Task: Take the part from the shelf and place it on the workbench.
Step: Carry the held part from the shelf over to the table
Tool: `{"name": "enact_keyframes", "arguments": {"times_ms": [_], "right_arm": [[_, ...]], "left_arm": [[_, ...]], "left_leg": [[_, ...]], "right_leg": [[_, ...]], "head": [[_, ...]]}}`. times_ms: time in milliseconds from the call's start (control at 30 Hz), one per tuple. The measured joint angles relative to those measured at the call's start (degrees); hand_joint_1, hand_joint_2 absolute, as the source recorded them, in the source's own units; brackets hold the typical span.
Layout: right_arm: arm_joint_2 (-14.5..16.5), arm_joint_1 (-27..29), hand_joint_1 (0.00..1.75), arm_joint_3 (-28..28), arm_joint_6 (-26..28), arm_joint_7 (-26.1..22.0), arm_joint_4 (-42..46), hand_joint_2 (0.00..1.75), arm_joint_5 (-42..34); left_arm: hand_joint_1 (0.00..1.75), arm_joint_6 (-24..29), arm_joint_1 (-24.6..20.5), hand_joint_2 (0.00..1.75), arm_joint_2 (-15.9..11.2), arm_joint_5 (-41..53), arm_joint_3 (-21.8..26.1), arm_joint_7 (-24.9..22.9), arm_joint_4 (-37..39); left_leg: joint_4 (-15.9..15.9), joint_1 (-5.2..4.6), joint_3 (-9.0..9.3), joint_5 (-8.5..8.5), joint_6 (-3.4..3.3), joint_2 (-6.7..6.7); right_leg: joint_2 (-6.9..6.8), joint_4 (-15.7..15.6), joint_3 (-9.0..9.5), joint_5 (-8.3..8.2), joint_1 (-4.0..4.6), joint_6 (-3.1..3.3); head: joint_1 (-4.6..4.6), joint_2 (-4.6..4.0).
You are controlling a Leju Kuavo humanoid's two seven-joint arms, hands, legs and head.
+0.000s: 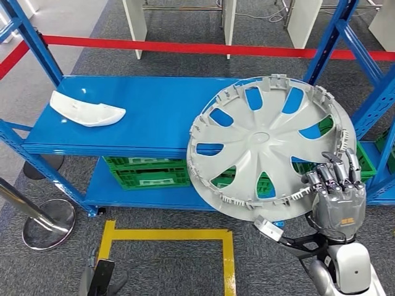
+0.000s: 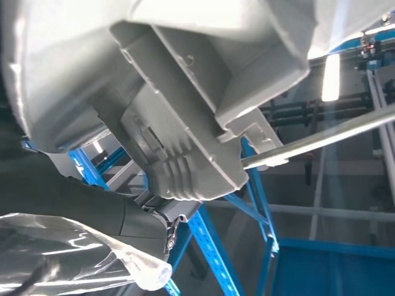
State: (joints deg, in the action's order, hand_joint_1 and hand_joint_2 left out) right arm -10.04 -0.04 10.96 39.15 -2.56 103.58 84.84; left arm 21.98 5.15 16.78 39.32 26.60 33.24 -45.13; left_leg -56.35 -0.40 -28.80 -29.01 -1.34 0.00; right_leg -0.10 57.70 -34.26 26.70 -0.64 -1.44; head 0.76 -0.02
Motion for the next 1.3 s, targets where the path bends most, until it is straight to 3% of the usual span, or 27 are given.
{"name": "enact_keyframes", "arguments": {"times_ms": [67,133,167,200,233,267,333,400,467,533,600,667,700,733,767,833,900,933,1000,1033,1100,1167,1200,1233,1267,1300], "right_arm": [[-0.22,-0.08,1.75,-0.03,0.0,-0.34,0.0,1.75,-0.29],[-0.43,-0.2,1.75,-0.09,0.0,-0.71,-0.01,1.75,-0.6],[-0.55,-0.23,1.75,-0.14,0.0,-0.89,-0.03,1.75,-0.71],[-0.67,-0.21,1.75,-0.21,0.0,-1.02,-0.05,1.75,-0.79],[-0.78,-0.2,1.75,-0.3,0.0,-1.14,-0.07,1.75,-0.85],[-0.89,-0.19,1.75,-0.39,0.0,-1.24,-0.09,1.75,-0.87],[-1.04,-0.28,1.75,-0.52,0.0,-1.35,-0.08,1.75,-0.86],[-1.12,-0.28,1.75,-0.56,0.0,-1.38,0.01,1.75,-0.76],[-1.13,0.03,1.75,-0.56,0.0,-1.31,0.08,1.75,-0.61],[-1.12,0.26,1.75,-0.52,0.0,-1.24,0.06,1.75,-0.47],[-1.1,0.26,1.75,-0.46,0.0,-1.21,0.03,1.75,-0.35],[-1.07,0.26,1.75,-0.42,0.0,-1.14,-0.14,1.75,-0.28],[-1.04,0.27,1.75,-0.39,0.0,-1.09,-0.26,1.75,-0.25],[-1.01,0.3,1.75,-0.35,0.0,-1.05,-0.37,1.75,-0.21],[-0.99,0.32,1.75,-0.32,0.0,-1.04,-0.44,1.75,-0.19],[-0.99,0.36,1.75,-0.32,0.0,-1.07,-0.45,1.75,-0.26],[-0.99,0.34,1.75,-0.38,0.01,-1.19,-0.41,1.75,-0.44],[-0.99,0.36,1.75,-0.42,0.01,-1.25,-0.39,1.75,-0.5],[-0.99,0.56,1.75,-0.45,0.02,-1.34,-0.34,1.75,-0.54],[-0.99,0.76,1.75,-0.46,0.02,-1.36,-0.32,1.75,-0.55],[-1.01,1.19,1.75,-0.47,0.02,-1.36,-0.28,1.75,-0.58],[-1.01,1.55,1.75,-0.44,0.02,-1.28,-0.27,1.75,-0.65],[-1.01,1.73,1.75,-0.42,0.01,-1.23,-0.28,1.75,-0.68],[-1.01,1.92,1.75,-0.39,0.01,-1.15,-0.32,1.75,-0.7],[-1.02,2.05,1.75,-0.34,0.0,-1.03,-0.39,1.75,-0.69],[-1.02,2.12,1.75,-0.26,0.0,-0.85,-0.48,1.75,-0.67]], "left_arm": [[0.0,0.24,-0.52,1.75,0.03,-0.81,-0.03,0.43,0.14],[0.0,0.47,-1.07,1.75,0.01,-1.61,-0.08,0.86,0.43],[0.0,0.56,-1.29,1.75,-0.02,-1.99,-0.09,1.0,0.61],[0.0,0.65,-1.45,1.75,-0.06,-2.3,-0.1,1.1,0.79],[0.0,0.78,-1.58,1.75,-0.09,-2.65,-0.11,1.2,0.97],[0.0,0.93,-1.71,1.75,-0.11,-3.05,-0.12,1.31,1.18],[0.0,1.21,-1.98,1.75,-0.15,-3.62,-0.13,1.52,1.51],[0.0,1.38,-2.25,1.75,-0.23,-3.81,-0.14,1.66,1.78],[0.0,1.51,-2.35,1.75,-0.31,-3.92,-0.13,1.74,1.97],[0.0,1.6,-2.34,1.75,-0.38,-3.85,-0.14,1.75,2.09],[0.0,1.66,-2.35,1.75,-0.44,-3.62,-0.2,1.74,2.19],[0.0,1.78,-2.35,1.75,-0.45,-3.54,-0.23,1.64,2.27],[0.0,1.88,-2.35,1.75,-0.45,-3.58,-0.24,1.57,2.3],[0.0,2.01,-2.35,1.75,-0.45,-3.63,-0.25,1.48,2.32],[0.0,2.11,-2.36,1.75,-0.45,-3.75,-0.27,1.38,2.33],[0.0,2.32,-2.36,1.75,-0.48,-4.08,-0.34,1.12,2.28],[0.0,2.49,-2.33,1.75,-0.51,-4.46,-0.39,0.91,2.13],[0.0,2.56,-2.31,1.75,-0.52,-4.62,-0.39,0.81,2.04],[0.0,2.64,-2.23,1.75,-0.49,-4.85,-0.4,0.62,1.91],[0.0,2.66,-2.19,1.75,-0.46,-4.89,-0.43,0.55,1.86],[0.0,2.74,-2.05,1.75,-0.4,-4.86,-0.51,0.49,1.77],[0.0,2.93,-1.77,1.75,-0.39,-4.84,-0.65,0.38,1.69],[0.0,3.04,-1.59,1.75,-0.39,-4.83,-0.73,0.26,1.68],[0.0,3.16,-1.44,1.75,-0.39,-4.85,-0.79,0.1,1.68],[0.0,3.27,-1.33,1.75,-0.4,-4.9,-0.84,-0.08,1.68],[0.0,3.38,-1.26,1.75,-0.4,-4.96,-0.89,-0.27,1.68]], "left_leg": [[0.49,0.24,-0.65,0.93,-0.73,0.22],[0.26,0.19,-1.77,1.61,-1.13,0.32],[0.02,0.15,-2.4,1.93,-1.19,0.36],[-0.23,0.13,-2.99,2.2,-1.17,0.4],[-0.51,0.13,-3.55,2.42,-1.12,0.43],[-0.84,0.16,-4.05,2.59,-1.03,0.44],[-1.62,0.11,-5.0,2.8,-0.75,0.45],[-2.27,-0.07,-5.83,3.22,-0.22,0.43],[-2.45,-0.16,-6.29,3.86,0.4,0.38],[-3.27,-0.1,-6.84,2.85,1.03,0.24],[-7.83,0.12,-8.29,-1.4,1.68,0.14],[-15.12,0.37,-10.0,-6.01,2.12,0.15],[-17.59,0.44,-10.26,-6.96,2.22,0.15],[-18.16,0.49,-9.71,-6.68,2.24,0.15],[-16.57,0.51,-8.2,-5.39,2.16,0.15],[-9.02,0.47,-3.29,-2.38,1.73,0.09],[-2.61,0.26,0.24,-1.39,1.25,-0.03],[-1.37,0.11,0.69,-1.53,1.05,-0.08],[-0.6,0.1,0.36,-0.99,0.45,-0.02],[-0.31,0.19,0.1,-0.57,-0.02,0.07],[0.04,0.37,-0.7,0.32,-0.94,0.25],[-0.29,0.15,-1.96,1.07,-1.35,0.31],[-0.49,0.02,-2.61,1.43,-1.42,0.34],[-0.71,-0.09,-3.27,1.79,-1.44,0.36],[-0.97,-0.16,-3.93,2.12,-1.42,0.37],[-1.27,-0.21,-4.57,2.41,-1.35,0.35]], "right_leg": [[0.02,2.83,-1.43,2.82,-0.01,-0.48],[0.04,10.05,-3.95,7.49,-0.04,-0.82],[0.04,13.68,-5.0,9.09,-0.05,-0.97],[0.03,15.72,-5.27,9.57,-0.06,-1.09],[0.02,15.51,-4.48,8.9,-0.07,-1.17],[0.01,13.04,-2.59,7.41,-0.1,-1.19],[-0.01,5.15,2.5,4.91,-0.11,-1.19],[0.07,0.48,5.18,4.48,-0.02,-0.97],[0.12,-0.07,5.06,4.34,0.05,-0.48],[-0.04,-0.17,4.46,3.64,-0.13,0.47],[-0.21,-0.25,3.58,2.81,-0.3,1.37],[-0.25,-0.14,2.51,2.06,-0.26,1.64],[-0.26,-0.04,1.96,1.7,-0.25,1.64],[-0.26,0.1,1.4,1.38,-0.24,1.61],[-0.24,0.25,0.9,1.1,-0.24,1.55],[-0.19,0.5,0.17,0.6,-0.19,1.25],[-0.17,0.57,-0.34,-0.1,-0.12,0.68],[-0.18,0.5,-0.6,-0.56,-0.13,0.33],[-0.18,0.33,-1.06,-1.17,-0.21,-0.43],[-0.17,0.67,-1.5,-0.55,-0.23,-0.73],[-0.08,4.33,-3.09,3.09,-0.23,-1.11],[-0.02,11.75,-5.32,7.66,-0.23,-1.32],[-0.02,14.88,-5.98,8.79,-0.23,-1.4],[-0.02,16.36,-5.83,8.74,-0.23,-1.43],[-0.02,15.64,-4.65,7.57,-0.22,-1.39],[-0.02,12.88,-2.43,5.88,-0.22,-1.27]], "head": [[-0.15,0.0],[-0.26,0.0],[-0.26,0.0],[-0.25,0.0],[-0.27,0.0],[-0.26,0.0],[-0.28,0.0],[-0.26,0.0],[-0.25,0.0],[-0.19,0.0],[0.01,0.0],[0.13,0.0],[0.14,0.0],[0.14,0.0],[0.15,0.0],[0.15,0.0],[0.13,0.0],[0.11,0.0],[0.1,0.0],[0.05,0.0],[-0.11,0.0],[-0.2,0.0],[-0.21,0.0],[-0.2,0.0],[-0.21,0.0],[-0.21,0.0]]}}
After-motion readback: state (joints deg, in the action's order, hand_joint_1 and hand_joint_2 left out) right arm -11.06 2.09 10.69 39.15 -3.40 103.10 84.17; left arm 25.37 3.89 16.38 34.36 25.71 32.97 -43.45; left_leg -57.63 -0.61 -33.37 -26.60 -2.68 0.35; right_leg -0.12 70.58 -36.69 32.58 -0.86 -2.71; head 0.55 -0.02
